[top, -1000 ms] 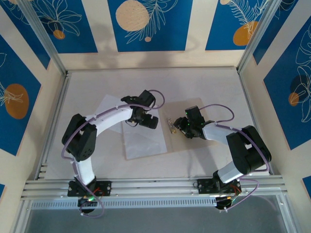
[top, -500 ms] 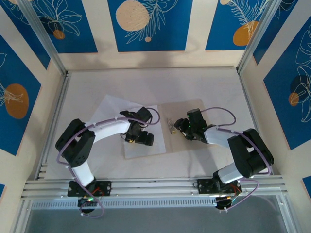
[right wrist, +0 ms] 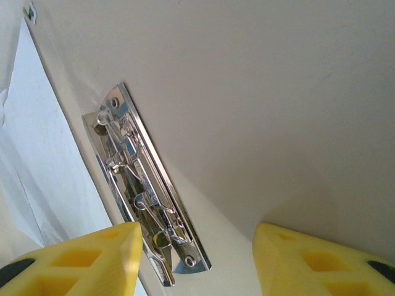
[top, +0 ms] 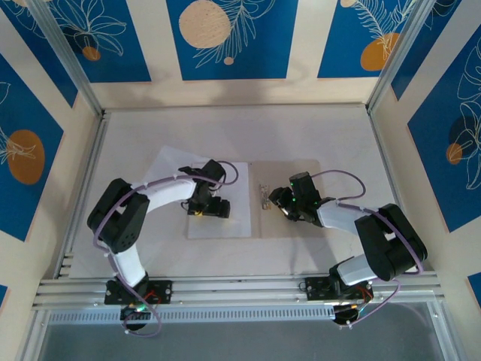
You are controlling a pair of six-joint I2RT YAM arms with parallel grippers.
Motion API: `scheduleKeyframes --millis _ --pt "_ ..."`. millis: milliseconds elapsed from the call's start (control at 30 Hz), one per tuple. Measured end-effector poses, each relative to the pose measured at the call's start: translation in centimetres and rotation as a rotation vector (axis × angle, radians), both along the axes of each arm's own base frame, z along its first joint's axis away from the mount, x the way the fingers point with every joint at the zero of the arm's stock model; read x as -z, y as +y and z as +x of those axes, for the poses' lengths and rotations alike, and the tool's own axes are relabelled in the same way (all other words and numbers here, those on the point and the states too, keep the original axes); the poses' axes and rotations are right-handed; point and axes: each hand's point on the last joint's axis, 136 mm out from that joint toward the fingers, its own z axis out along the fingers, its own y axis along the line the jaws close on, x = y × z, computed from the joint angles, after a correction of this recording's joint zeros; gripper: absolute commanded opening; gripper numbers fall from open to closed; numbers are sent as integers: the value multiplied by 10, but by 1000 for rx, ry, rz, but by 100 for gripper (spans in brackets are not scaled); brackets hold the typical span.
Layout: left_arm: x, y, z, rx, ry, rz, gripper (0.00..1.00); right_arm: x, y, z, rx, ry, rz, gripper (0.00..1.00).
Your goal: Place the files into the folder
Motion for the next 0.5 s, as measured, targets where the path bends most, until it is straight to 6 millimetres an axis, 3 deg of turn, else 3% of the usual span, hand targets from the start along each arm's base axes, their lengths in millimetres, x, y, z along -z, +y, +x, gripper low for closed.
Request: scheduleKeyframes --millis 233,367,500 --pt "-10 -3 22 16 -45 -15 84 0 4 -2 -19 -4 25 52" --pt "-27 -18 29 60 -95 -21 84 0 5 -2 -28 -5 28 52" --pt "-47 -38 23 116 -153 -31 83 -1 5 -3 -37 -7 29 52"
